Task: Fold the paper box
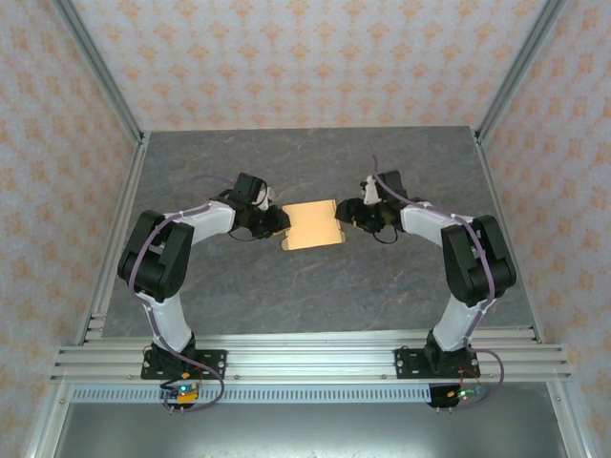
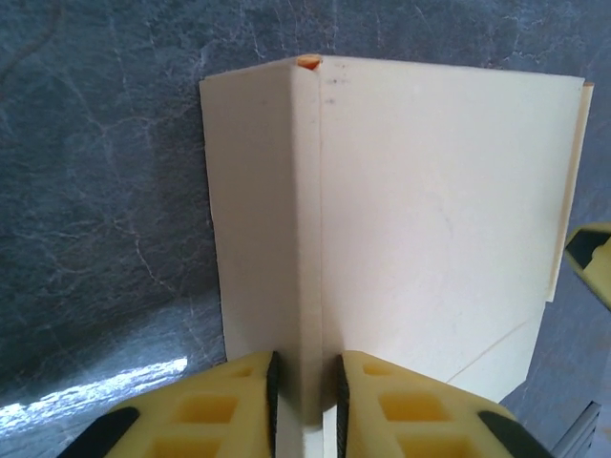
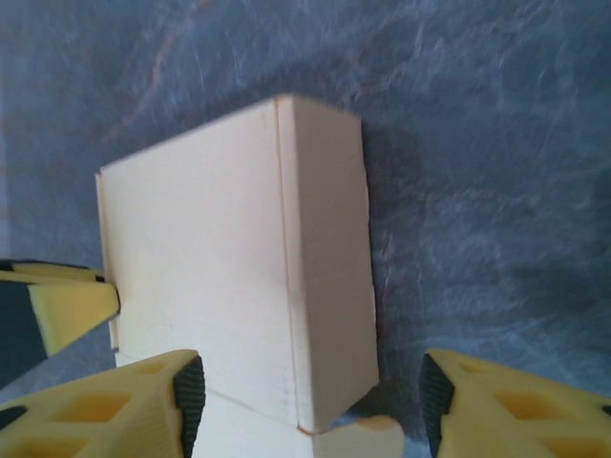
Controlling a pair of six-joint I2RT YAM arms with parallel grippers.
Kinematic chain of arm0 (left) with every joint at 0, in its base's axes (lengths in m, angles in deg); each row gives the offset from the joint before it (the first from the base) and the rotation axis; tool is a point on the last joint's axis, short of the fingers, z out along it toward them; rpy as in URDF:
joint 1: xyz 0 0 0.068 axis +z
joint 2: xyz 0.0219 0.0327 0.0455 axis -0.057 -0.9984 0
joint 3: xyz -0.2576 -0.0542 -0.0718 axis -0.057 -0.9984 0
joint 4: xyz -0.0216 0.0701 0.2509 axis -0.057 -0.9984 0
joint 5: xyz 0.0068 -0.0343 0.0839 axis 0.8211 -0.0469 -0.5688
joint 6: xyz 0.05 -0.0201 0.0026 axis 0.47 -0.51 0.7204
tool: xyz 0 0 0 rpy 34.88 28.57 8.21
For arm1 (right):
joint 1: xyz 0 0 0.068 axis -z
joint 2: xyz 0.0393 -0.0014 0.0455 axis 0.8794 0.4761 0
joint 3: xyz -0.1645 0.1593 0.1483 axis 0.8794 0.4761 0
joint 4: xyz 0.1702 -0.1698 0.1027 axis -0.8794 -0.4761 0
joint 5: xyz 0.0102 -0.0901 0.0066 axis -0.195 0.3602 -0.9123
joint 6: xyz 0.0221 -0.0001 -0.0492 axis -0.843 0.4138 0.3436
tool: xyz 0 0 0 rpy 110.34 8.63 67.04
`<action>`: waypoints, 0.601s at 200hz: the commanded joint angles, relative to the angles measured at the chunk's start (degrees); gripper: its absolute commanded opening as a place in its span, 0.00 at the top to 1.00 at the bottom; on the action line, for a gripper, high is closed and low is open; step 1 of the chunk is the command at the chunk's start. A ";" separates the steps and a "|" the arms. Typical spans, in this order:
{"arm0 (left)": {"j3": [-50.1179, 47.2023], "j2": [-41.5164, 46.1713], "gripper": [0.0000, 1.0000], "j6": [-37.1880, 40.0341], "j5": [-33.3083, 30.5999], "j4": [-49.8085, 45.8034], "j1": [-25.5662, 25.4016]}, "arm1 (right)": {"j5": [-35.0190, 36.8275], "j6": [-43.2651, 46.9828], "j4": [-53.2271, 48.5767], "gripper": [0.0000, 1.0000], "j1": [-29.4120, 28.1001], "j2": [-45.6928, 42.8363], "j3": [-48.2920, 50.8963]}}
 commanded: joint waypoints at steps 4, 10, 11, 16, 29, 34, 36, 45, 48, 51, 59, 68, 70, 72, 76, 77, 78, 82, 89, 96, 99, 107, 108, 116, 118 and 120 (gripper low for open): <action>-3.15 -3.57 0.82 1.09 -0.28 -1.15 1.39 | -5.38 -2.35 4.11 0.32 2.95 0.31 0.53; -3.64 -3.58 0.83 0.87 0.63 -0.27 1.55 | -6.37 -2.69 4.27 0.31 3.53 0.44 0.57; -3.67 -3.54 0.83 0.86 0.76 -0.10 1.56 | -6.49 -2.78 4.32 0.31 3.59 0.47 0.60; -4.01 -5.08 0.84 0.72 1.45 0.37 1.77 | -7.23 -2.92 4.42 0.31 3.88 0.67 0.71; -4.64 -5.55 0.87 0.60 2.83 0.97 2.43 | -8.68 -3.10 4.26 0.30 4.39 1.45 0.31; -4.89 -5.64 0.87 0.39 3.27 1.26 2.86 | -9.00 -2.97 3.86 0.30 4.37 1.78 -0.02; -5.14 -5.66 0.88 0.30 3.38 1.53 2.95 | -9.16 -2.89 3.66 0.30 4.37 2.03 -0.22; -6.12 -5.52 0.88 -0.02 3.82 2.54 3.51 | -9.75 -2.98 3.09 0.30 4.36 3.11 -0.96; -6.54 -5.51 0.88 -0.02 3.92 2.75 3.70 | -9.70 -3.07 3.00 0.30 4.36 3.40 -1.18; -6.82 -5.38 0.88 -0.02 3.89 2.95 3.82 | -9.45 -3.30 2.99 0.30 4.37 3.69 -1.29; -7.34 -5.30 0.88 0.26 3.89 3.03 4.17 | -8.66 -4.47 3.19 0.29 4.37 4.35 -1.47; -7.77 -5.26 0.88 0.65 3.72 2.67 4.50 | -9.48 -5.23 3.77 0.29 4.29 5.21 -1.70; -7.80 -5.27 0.88 0.72 3.71 2.59 4.48 | -9.63 -5.34 3.88 0.29 4.21 5.35 -1.78; -7.85 -5.32 0.88 0.76 3.69 2.56 4.60 | -9.78 -5.46 3.91 0.29 4.15 5.54 -1.80; -7.94 -5.25 0.87 0.89 3.52 2.38 4.71 | -10.04 -5.69 4.00 0.29 4.00 5.81 -1.88; -7.93 -5.25 0.87 0.92 3.48 2.36 4.68 | -10.08 -5.72 4.05 0.29 3.96 5.92 -1.90; -8.01 -5.21 0.87 0.93 3.42 2.31 4.66 | -10.15 -5.74 4.11 0.28 3.94 6.03 -1.91; -8.14 -5.08 0.88 1.03 3.11 2.18 4.79 | -10.48 -5.82 4.29 0.28 3.77 6.53 -2.07; -8.52 -4.89 0.87 1.11 2.63 2.28 4.90 | -11.16 -5.93 4.29 0.28 3.29 7.22 -2.48; -8.86 -4.64 0.87 1.28 2.36 2.51 4.91 | -12.13 -5.85 4.34 0.28 2.85 7.97 -2.94; -8.85 -4.64 0.87 1.39 2.22 2.56 4.91 | -12.66 -5.91 4.42 0.28 2.67 8.19 -3.13; -8.69 -4.82 0.87 1.78 2.00 2.27 4.90 | -14.16 -6.22 5.18 0.27 2.09 8.77 -3.52; -8.70 -4.90 0.87 1.80 2.02 2.22 4.91 | -14.38 -6.25 5.30 0.27 2.04 8.86 -3.56; -8.24 -5.25 0.87 2.05 2.00 1.59 4.91 | -16.02 -7.04 6.51 0.25 1.46 9.41 -3.96; -8.13 -5.29 0.87 2.14 2.03 1.46 4.86 | -16.39 -7.29 6.83 0.24 1.33 9.56 -4.04; -8.04 -5.41 0.87 2.17 2.10 1.38 4.90 | -16.72 -7.48 7.11 0.24 1.19 9.73 -4.21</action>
